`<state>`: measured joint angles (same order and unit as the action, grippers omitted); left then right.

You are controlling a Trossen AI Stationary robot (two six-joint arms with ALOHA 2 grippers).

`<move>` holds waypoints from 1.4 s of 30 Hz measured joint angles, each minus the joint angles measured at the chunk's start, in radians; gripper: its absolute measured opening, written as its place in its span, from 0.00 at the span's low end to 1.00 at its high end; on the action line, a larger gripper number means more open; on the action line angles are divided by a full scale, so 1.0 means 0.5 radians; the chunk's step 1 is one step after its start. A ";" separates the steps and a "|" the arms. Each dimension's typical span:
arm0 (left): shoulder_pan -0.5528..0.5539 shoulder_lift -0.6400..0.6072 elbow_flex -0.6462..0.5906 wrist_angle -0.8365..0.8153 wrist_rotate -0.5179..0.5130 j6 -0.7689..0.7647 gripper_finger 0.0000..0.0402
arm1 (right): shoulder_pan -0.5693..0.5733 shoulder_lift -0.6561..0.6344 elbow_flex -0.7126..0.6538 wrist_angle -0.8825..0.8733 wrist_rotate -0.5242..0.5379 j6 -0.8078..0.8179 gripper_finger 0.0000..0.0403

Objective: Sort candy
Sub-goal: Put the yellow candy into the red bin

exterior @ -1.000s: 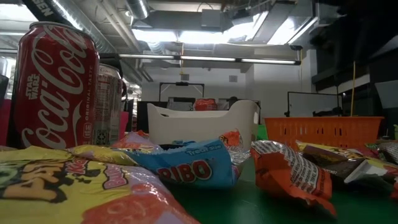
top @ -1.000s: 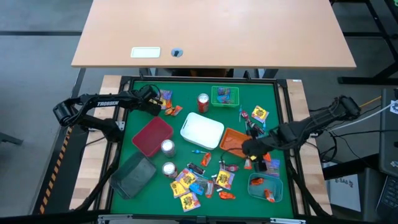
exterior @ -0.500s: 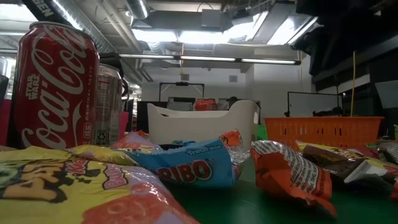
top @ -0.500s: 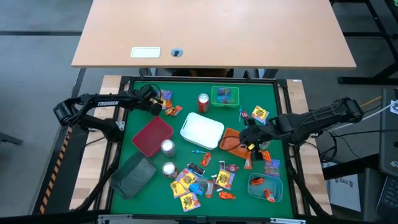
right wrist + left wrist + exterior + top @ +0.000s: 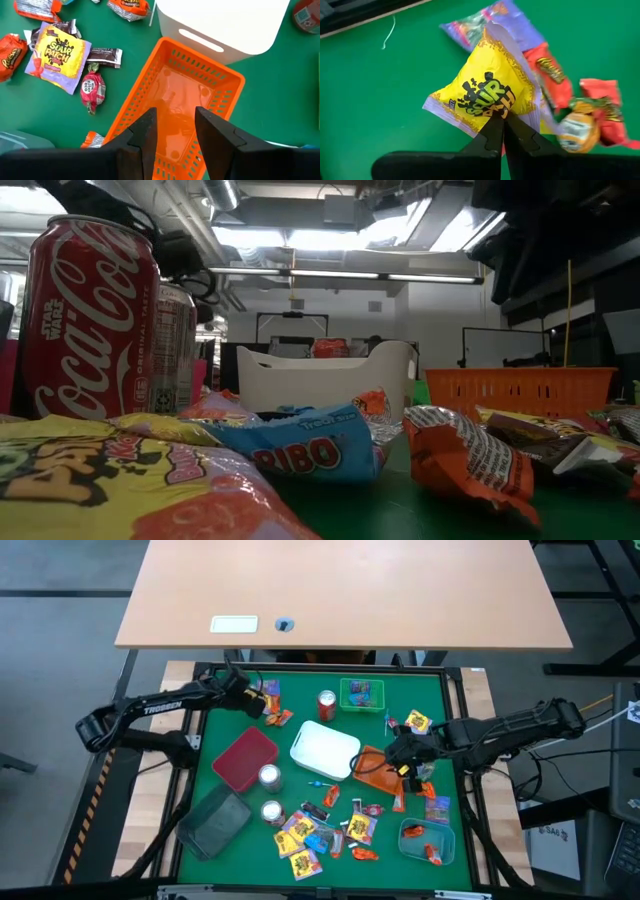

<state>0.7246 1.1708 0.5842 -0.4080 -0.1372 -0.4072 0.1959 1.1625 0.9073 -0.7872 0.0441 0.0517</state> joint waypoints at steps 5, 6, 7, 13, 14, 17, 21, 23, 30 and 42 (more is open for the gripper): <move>0.000 -0.102 0.024 -0.003 0.228 0.048 0.00 | -0.001 0.000 0.000 0.000 0.000 0.000 0.33; 0.000 -0.129 0.028 -0.008 0.298 0.049 0.00 | -0.001 0.000 0.000 0.000 0.001 -0.002 0.33; -0.002 -0.161 0.031 -0.008 0.383 0.049 0.00 | -0.001 0.000 0.000 0.000 0.001 -0.002 0.33; -0.080 -0.381 0.034 -0.072 0.979 0.044 0.00 | -0.001 0.000 0.000 -0.001 0.001 -0.002 0.33; -0.109 -0.422 0.035 -0.106 1.070 0.038 0.00 | -0.001 0.000 0.000 -0.001 0.002 -0.003 0.33; -0.234 -0.511 0.035 -0.273 1.214 0.030 0.00 | 0.000 0.000 0.000 -0.001 0.002 -0.003 0.33; -0.424 -0.564 0.035 -0.564 1.191 -0.070 0.00 | 0.000 0.000 0.000 -0.001 0.002 -0.003 0.33; -0.507 -0.564 0.035 -0.708 1.186 -0.113 0.00 | 0.000 0.001 0.000 -0.001 0.002 -0.003 0.33; -0.715 -0.561 0.035 -0.855 1.045 -0.224 0.00 | 0.000 0.001 0.000 -0.001 0.002 -0.004 0.33; -0.810 -0.561 0.035 -0.849 0.726 -0.268 0.20 | 0.000 0.001 0.000 -0.001 0.002 -0.004 0.33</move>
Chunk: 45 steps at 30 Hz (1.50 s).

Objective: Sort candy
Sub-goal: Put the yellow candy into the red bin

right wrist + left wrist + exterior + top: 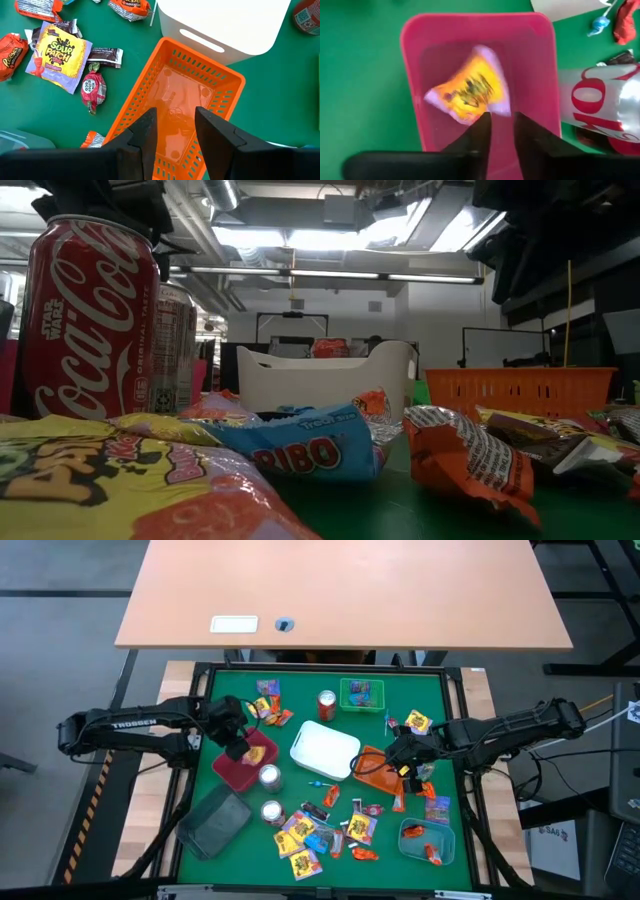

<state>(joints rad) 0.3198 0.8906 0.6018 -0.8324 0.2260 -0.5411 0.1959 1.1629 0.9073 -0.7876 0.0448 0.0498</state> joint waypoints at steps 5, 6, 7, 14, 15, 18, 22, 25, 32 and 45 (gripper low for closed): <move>-0.002 0.000 0.000 0.182 -0.061 0.001 0.31 | 0.000 0.000 0.000 0.000 0.000 0.001 0.33; -0.002 0.000 0.000 0.246 -0.124 0.000 0.32 | 0.000 0.000 0.000 0.000 0.000 0.000 0.33; -0.002 0.000 0.000 0.316 -0.201 0.000 0.33 | 0.000 0.000 0.000 0.000 0.000 0.000 0.33; 0.042 0.004 0.000 0.680 -0.849 0.001 0.33 | 0.000 0.000 0.001 0.000 0.000 0.000 0.33; 0.060 0.012 0.000 0.698 -0.904 0.001 0.33 | 0.000 0.000 0.001 0.001 0.000 0.000 0.33; 0.140 0.045 0.000 0.704 -0.949 0.002 0.33 | 0.000 0.000 0.001 0.001 0.000 0.000 0.33; 0.247 0.174 0.001 0.711 -0.947 0.002 0.33 | 0.000 0.000 0.002 0.002 0.001 0.001 0.33; 0.340 0.307 0.001 0.719 -0.943 0.045 0.33 | 0.000 0.000 0.002 0.002 0.000 0.000 0.33; 0.550 0.629 0.001 0.859 -0.916 0.219 0.33 | 0.000 0.000 0.002 0.002 0.000 0.001 0.33; 0.825 1.082 0.001 1.100 -0.715 0.320 0.33 | 0.000 0.000 0.002 0.002 0.000 0.001 0.33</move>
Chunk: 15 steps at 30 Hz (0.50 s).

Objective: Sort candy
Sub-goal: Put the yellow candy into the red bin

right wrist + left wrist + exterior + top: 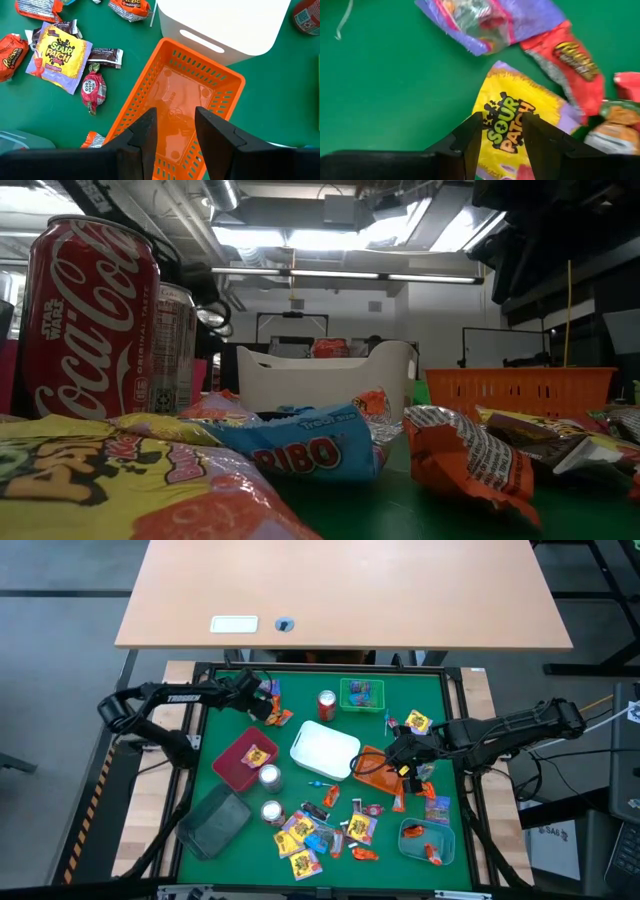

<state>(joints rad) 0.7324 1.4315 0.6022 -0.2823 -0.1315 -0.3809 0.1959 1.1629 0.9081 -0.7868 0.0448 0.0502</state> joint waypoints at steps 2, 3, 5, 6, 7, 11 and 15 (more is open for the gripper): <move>0.012 0.060 0.004 0.016 0.014 0.002 0.32 | 0.000 0.000 0.000 0.001 0.001 0.000 0.33; 0.017 0.089 0.008 0.034 0.026 0.003 0.32 | 0.000 0.000 0.000 0.001 0.000 0.000 0.33; 0.019 0.133 0.012 0.055 0.048 0.005 0.32 | 0.000 0.000 0.000 0.001 0.000 0.000 0.33; 0.019 0.147 0.012 0.055 0.050 0.010 0.32 | 0.000 0.000 0.000 0.000 0.000 0.000 0.33; 0.019 0.154 0.012 0.053 0.050 0.021 0.32 | 0.000 0.000 0.000 0.000 0.000 0.000 0.33; 0.019 0.157 0.009 0.051 0.052 0.037 0.26 | 0.000 0.000 0.000 0.001 0.000 0.000 0.33; 0.019 0.153 0.006 0.059 0.059 0.037 0.15 | 0.000 0.000 0.000 0.000 0.000 0.000 0.33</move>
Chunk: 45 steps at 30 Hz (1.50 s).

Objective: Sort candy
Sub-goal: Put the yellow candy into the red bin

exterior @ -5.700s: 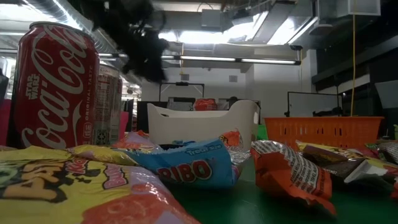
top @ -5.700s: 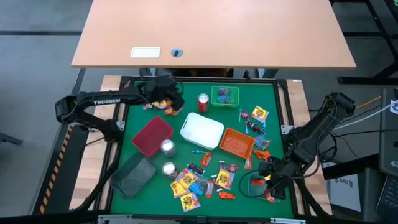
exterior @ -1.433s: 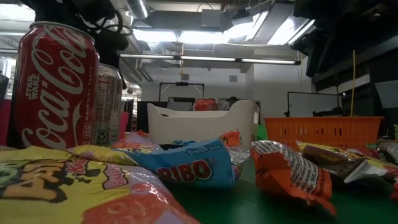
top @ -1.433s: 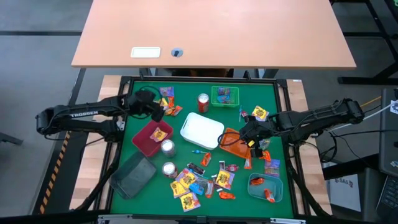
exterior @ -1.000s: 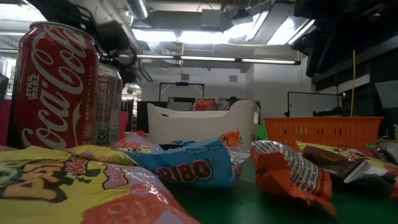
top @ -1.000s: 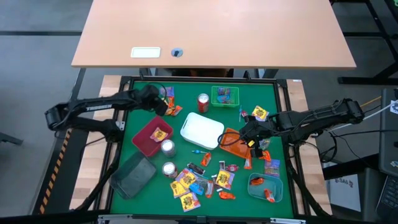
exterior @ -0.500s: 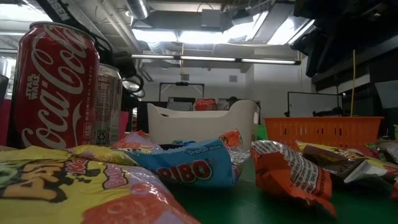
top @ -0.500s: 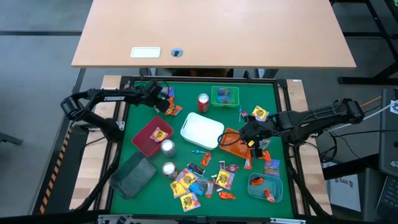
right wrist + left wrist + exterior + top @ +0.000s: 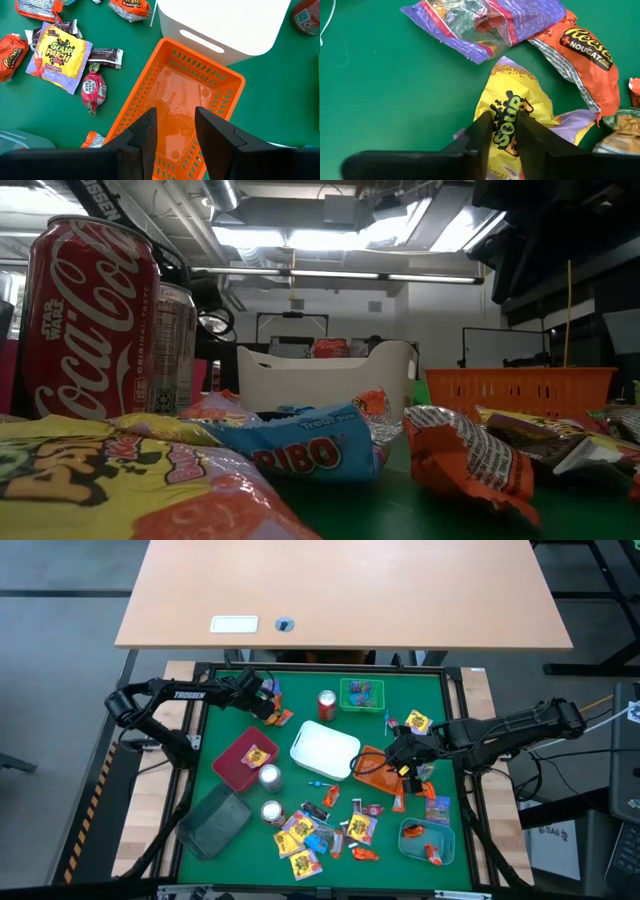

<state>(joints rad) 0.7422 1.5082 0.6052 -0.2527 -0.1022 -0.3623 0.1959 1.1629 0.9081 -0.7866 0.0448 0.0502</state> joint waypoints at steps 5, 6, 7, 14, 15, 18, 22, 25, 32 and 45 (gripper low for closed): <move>-0.001 0.000 0.000 0.007 0.012 0.000 0.02 | 0.000 0.000 0.000 0.000 0.000 0.000 0.33; -0.001 -0.002 0.000 0.007 0.014 0.000 0.02 | 0.000 0.000 0.000 0.000 0.000 0.001 0.33; -0.001 -0.007 -0.001 0.007 0.015 0.001 0.01 | 0.000 0.000 0.000 0.000 0.000 0.000 0.33; -0.004 -0.215 -0.020 -0.051 0.068 0.019 0.00 | 0.000 0.000 0.000 0.000 0.000 0.000 0.33; -0.004 -0.273 -0.017 -0.043 0.073 0.019 0.00 | 0.000 0.000 0.000 0.000 0.000 0.000 0.33; -0.001 -0.441 -0.014 -0.080 0.113 0.018 0.00 | 0.000 0.001 0.000 0.000 0.001 0.001 0.33; -0.030 -0.678 -0.012 -0.124 0.224 0.010 0.00 | 0.000 0.001 0.000 0.003 0.001 0.000 0.33; -0.066 -0.845 -0.012 -0.155 0.295 0.010 0.00 | 0.000 0.001 0.000 0.003 0.001 0.000 0.33; -0.244 -1.109 -0.009 -0.301 0.730 0.002 0.00 | 0.000 0.001 0.000 0.005 0.001 0.001 0.33; -0.701 -1.170 -0.008 -1.061 0.744 -0.003 0.00 | 0.000 0.001 0.000 0.007 0.001 0.000 0.33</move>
<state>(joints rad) 0.3915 0.9230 0.6014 -0.7830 0.2699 -0.3636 0.1959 1.1633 0.9081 -0.7830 0.0452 0.0504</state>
